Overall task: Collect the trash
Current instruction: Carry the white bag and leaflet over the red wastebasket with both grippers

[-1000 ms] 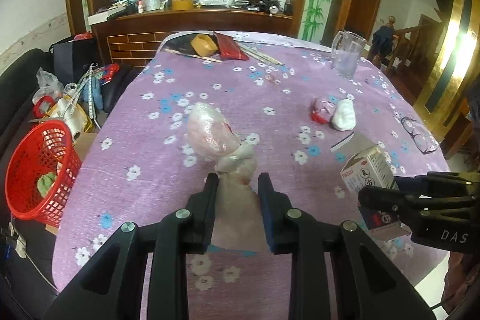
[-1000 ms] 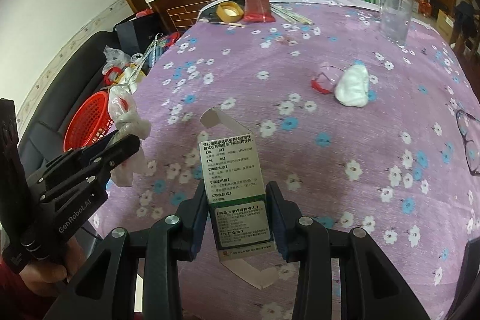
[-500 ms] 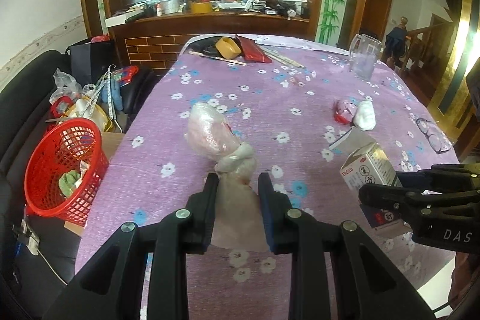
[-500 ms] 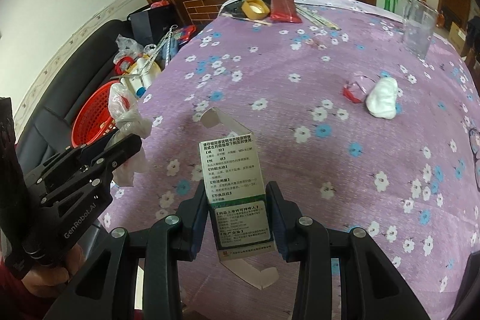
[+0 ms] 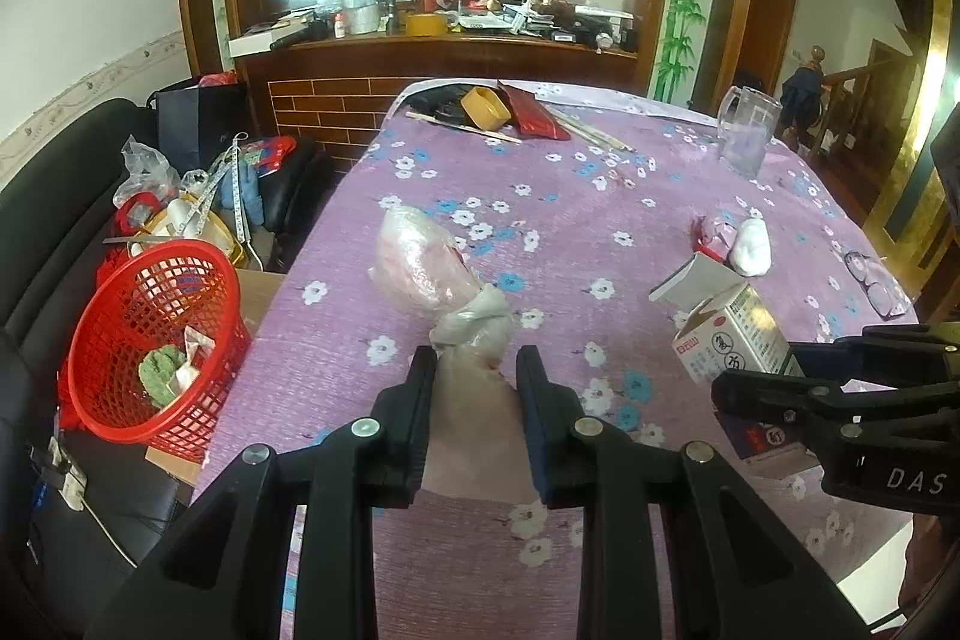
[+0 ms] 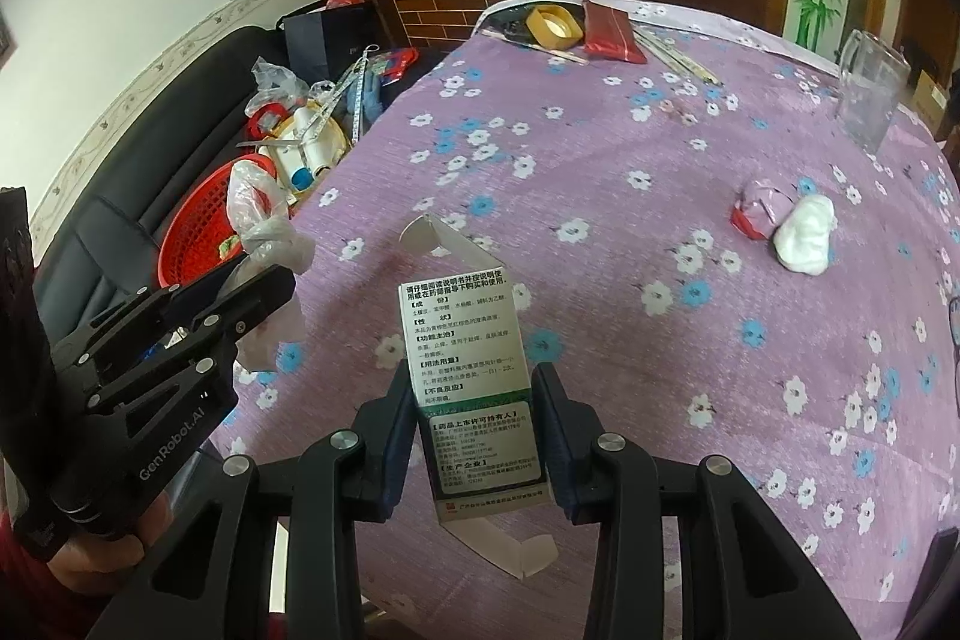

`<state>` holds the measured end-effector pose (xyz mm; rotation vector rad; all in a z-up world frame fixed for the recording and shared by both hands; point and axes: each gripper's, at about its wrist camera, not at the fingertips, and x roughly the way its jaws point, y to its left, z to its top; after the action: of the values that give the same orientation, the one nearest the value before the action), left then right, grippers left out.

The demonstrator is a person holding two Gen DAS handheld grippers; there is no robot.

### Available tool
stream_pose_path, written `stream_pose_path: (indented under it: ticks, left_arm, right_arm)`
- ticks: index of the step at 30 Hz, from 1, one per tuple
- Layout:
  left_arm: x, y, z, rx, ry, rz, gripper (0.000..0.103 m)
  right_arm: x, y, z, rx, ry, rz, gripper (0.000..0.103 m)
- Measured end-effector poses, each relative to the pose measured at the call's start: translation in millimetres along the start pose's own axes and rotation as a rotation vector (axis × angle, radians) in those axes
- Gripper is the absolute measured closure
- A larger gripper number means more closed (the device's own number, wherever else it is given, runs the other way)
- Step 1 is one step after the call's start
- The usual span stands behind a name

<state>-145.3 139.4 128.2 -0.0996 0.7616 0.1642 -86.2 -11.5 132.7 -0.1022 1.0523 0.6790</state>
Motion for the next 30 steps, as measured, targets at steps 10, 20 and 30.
stream_pose_path:
  ticks: [10, 20, 30]
  left_arm:
    - [-5.0, 23.4, 5.2, 0.001, -0.019, 0.01, 0.077]
    - [-7.1, 55.2, 8.1, -0.03, -0.032, 0.031, 0.077]
    - [-5.1, 94.7, 3.8, -0.087, -0.023, 0.068, 0.077]
  right_arm:
    - [4.8, 25.3, 11.2, -0.022, -0.016, 0.005, 0.061]
    - [18.0, 52.7, 23.1, -0.043, -0.014, 0.019, 0.061]
    - [42.7, 84.1, 36.8, -0.085, 0.014, 0.049, 0.061]
